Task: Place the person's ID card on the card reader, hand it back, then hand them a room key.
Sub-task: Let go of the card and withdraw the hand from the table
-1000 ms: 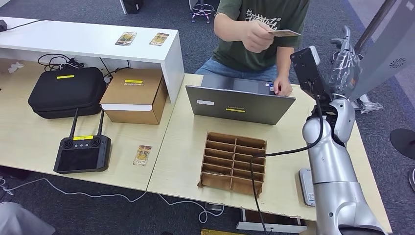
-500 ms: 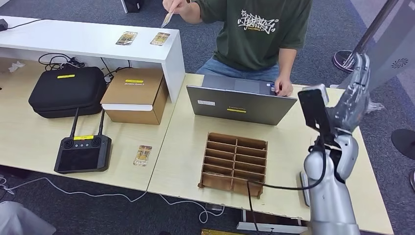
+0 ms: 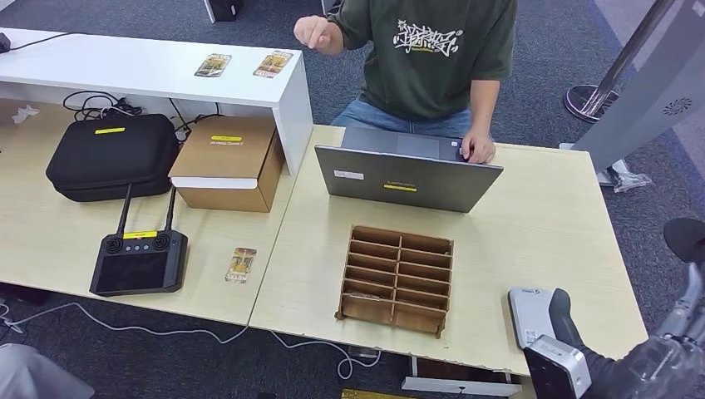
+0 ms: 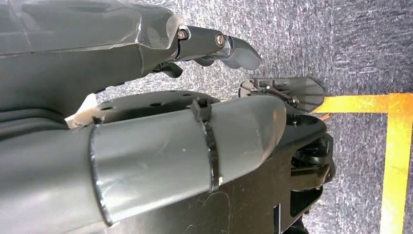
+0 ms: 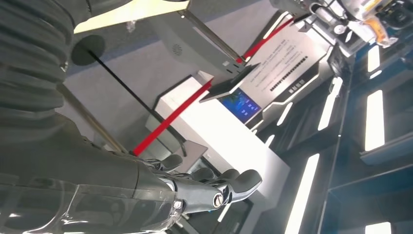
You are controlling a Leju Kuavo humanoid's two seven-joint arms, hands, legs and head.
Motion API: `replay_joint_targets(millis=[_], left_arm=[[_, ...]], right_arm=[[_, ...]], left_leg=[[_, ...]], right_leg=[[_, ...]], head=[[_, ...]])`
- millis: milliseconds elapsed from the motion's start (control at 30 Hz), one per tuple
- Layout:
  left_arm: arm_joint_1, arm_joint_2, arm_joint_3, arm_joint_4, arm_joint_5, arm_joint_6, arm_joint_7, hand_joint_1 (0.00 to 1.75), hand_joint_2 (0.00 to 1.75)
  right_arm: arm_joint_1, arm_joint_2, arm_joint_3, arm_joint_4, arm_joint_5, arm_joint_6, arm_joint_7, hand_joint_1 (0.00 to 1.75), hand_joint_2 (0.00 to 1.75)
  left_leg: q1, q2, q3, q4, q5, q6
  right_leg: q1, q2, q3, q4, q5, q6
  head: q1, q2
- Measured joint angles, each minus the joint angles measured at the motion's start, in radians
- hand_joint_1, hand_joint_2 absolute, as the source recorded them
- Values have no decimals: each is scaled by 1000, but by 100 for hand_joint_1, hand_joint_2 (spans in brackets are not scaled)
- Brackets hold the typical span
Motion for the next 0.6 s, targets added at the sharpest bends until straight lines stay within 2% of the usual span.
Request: replay_joint_targets(millis=[200, 467, 600], left_arm=[[6, -15, 19, 0, 14, 24, -19, 0, 0], [10, -14, 39, 0, 24, 18, -29, 0, 0], [13, -14, 43, 0, 22, 22, -30, 0, 0]], right_arm=[[79, 31, 30, -64, -13, -5, -17, 0, 175], [97, 72, 32, -86, -110, -6, -114, 0, 175], [106, 85, 31, -86, -129, -6, -130, 0, 175]], left_leg=[[0, 1, 0, 0, 0, 0], [0, 1, 1, 0, 0, 0], [0, 1, 1, 0, 0, 0]], right_leg=[[0, 1, 0, 0, 0, 0], [0, 1, 1, 0, 0, 0], [0, 1, 1, 0, 0, 0]], head=[[0, 0], [0, 0], [0, 0]])
